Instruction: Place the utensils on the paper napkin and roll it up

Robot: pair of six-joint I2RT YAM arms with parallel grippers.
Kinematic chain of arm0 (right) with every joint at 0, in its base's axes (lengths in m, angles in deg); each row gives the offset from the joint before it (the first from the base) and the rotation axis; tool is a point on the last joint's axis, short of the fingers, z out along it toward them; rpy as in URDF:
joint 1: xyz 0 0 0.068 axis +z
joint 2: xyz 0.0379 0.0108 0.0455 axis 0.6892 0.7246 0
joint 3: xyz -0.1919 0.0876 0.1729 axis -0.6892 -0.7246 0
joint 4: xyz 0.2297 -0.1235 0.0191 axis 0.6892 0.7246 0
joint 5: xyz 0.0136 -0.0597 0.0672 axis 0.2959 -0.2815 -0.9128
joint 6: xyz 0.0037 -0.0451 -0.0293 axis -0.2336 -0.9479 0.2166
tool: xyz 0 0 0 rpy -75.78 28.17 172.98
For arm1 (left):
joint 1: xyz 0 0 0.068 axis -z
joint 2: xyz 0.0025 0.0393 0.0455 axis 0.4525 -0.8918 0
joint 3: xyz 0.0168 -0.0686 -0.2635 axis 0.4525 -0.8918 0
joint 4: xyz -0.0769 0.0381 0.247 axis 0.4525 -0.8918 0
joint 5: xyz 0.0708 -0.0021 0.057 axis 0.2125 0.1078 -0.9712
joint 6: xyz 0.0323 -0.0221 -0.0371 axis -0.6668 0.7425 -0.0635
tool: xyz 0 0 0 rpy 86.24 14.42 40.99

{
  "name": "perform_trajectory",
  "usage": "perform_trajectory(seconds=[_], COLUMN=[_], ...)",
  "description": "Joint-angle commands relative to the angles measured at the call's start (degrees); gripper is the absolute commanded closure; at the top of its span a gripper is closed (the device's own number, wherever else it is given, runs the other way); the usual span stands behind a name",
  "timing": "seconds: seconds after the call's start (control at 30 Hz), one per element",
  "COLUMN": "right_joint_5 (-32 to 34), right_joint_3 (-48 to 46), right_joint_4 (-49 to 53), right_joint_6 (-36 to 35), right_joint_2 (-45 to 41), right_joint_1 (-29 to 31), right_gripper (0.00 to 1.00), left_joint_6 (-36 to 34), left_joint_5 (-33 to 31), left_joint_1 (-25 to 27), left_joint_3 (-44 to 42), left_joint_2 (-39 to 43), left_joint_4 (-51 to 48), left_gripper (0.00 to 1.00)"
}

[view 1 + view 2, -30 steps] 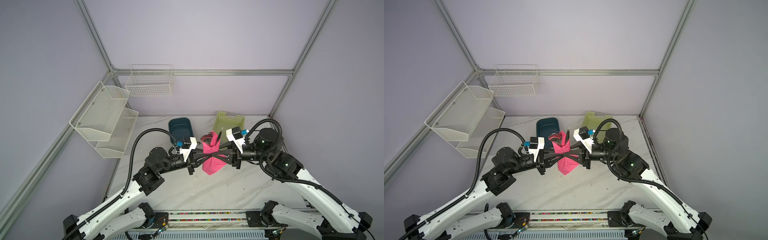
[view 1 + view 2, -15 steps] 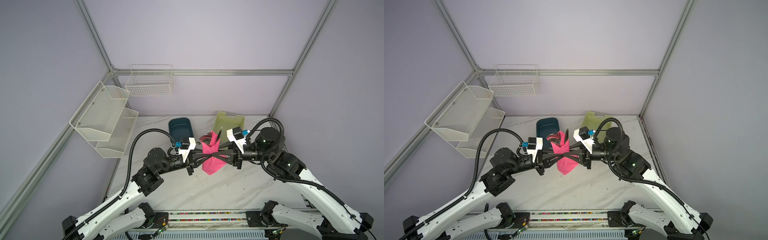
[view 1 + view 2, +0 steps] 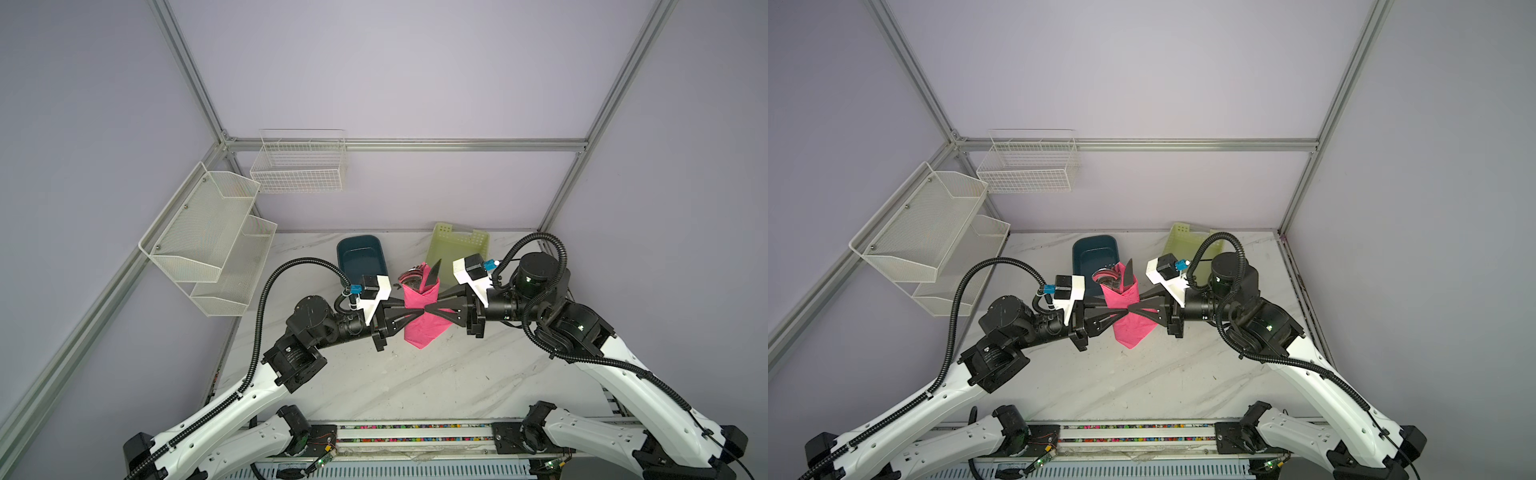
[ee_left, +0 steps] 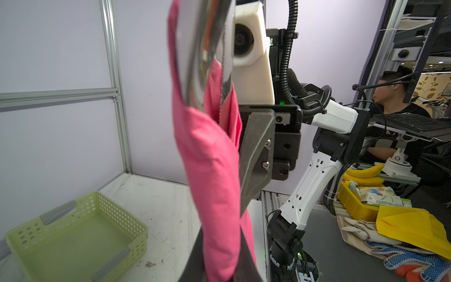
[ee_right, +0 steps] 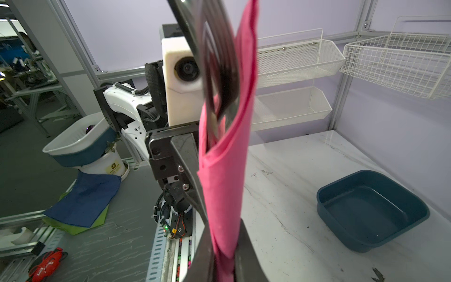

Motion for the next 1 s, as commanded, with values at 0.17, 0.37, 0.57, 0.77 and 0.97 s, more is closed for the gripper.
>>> perform_trajectory(seconds=[0.17,0.37,0.57,0.77,0.97], right_joint_5=[-1.3,-1.9,-2.4,-2.7,-3.8], right_joint_3=[3.1,3.7,3.7,3.7,4.2], right_joint_4=[1.8,1.7,1.1,0.1,-2.2], right_joint_6=[-2.7,-2.5,-1.9,-1.2,0.2], right_joint_2=[0.9,0.8,0.3,0.1,-0.5], right_joint_1=[0.3,0.2,0.3,0.2,0.3], right_gripper=[1.0,1.0,1.0,1.0,1.0], left_joint_6=[-0.1,-0.1,0.1,0.6,2.7], left_joint_5=[0.1,-0.5,0.1,1.2,4.6], left_joint_1=[0.0,0.1,0.1,0.1,0.1], left_joint_3=[5.4,4.7,4.1,3.2,1.2], left_joint_2=[1.6,1.8,1.4,1.0,1.4], left_joint_4=[3.5,3.4,3.6,4.1,5.1], left_gripper=[0.91,0.76,0.74,0.73,0.69])
